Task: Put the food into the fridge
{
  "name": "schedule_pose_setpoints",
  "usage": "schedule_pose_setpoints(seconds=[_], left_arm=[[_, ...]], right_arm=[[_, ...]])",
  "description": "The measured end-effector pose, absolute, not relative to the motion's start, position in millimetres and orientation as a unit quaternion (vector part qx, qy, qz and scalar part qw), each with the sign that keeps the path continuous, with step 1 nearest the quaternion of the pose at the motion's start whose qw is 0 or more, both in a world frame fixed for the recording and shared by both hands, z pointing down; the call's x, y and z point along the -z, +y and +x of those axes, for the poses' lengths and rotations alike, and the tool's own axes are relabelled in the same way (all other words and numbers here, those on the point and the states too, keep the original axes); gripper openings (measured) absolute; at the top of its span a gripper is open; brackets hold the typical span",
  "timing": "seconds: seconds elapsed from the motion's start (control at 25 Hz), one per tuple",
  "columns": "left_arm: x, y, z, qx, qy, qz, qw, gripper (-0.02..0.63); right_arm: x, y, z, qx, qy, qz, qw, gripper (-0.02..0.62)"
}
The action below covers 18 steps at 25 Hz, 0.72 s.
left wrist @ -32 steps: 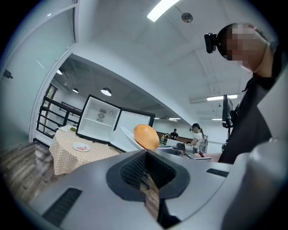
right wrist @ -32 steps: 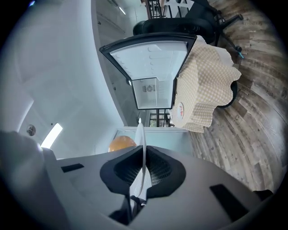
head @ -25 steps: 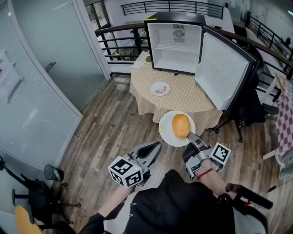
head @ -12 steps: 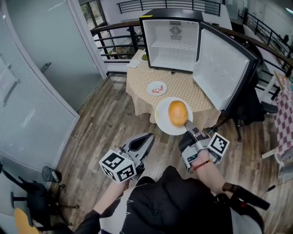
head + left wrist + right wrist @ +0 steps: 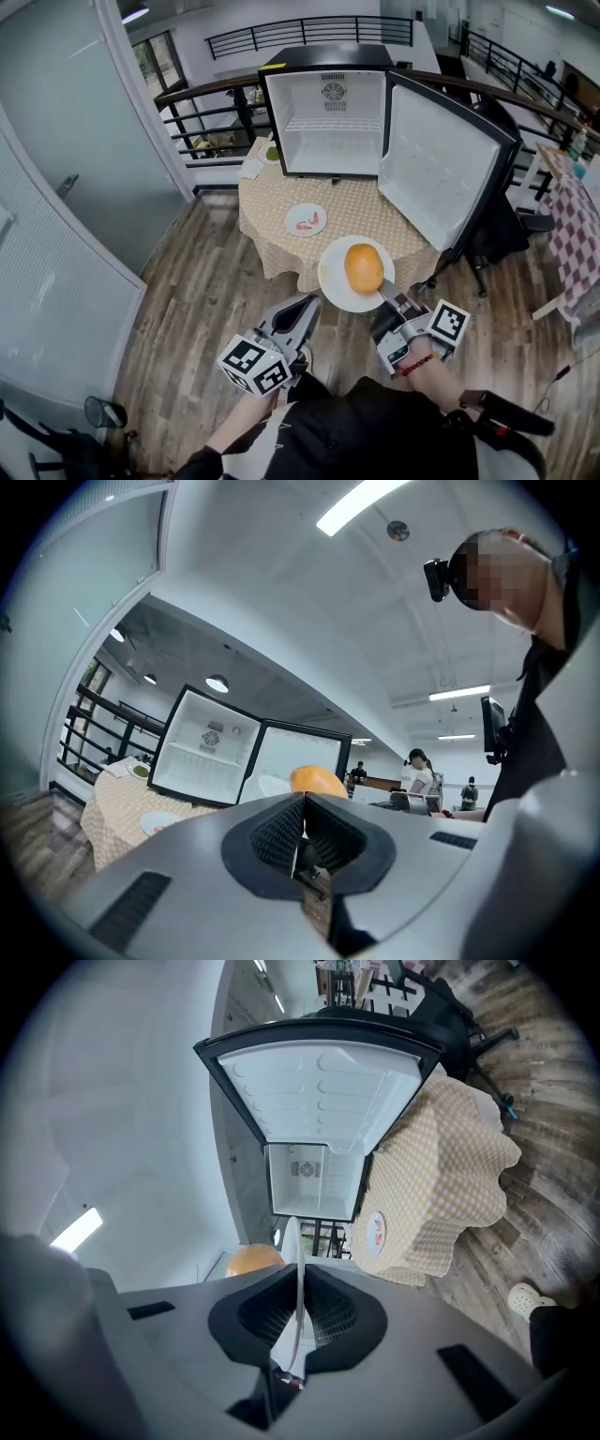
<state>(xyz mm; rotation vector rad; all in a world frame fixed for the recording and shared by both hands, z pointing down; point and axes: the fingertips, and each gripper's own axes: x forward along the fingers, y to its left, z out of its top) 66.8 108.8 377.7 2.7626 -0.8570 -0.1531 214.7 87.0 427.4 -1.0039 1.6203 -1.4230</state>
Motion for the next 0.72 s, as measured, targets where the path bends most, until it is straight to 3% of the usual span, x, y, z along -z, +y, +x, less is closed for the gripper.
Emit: schedule_pose_setpoints(seconds=[0.36,0.72], left_arm=[[-369,-1,52,0.047,-0.228,0.965,0.12,0.014],[-318,-70,23,0.042,-0.163,0.983,0.068,0.014]], right_arm=[[-424,-1,207,0.531,0.601,-0.441,0.404,0.025],[-368,-65,186,0.492,0.599,-0.443,0.451,0.025]])
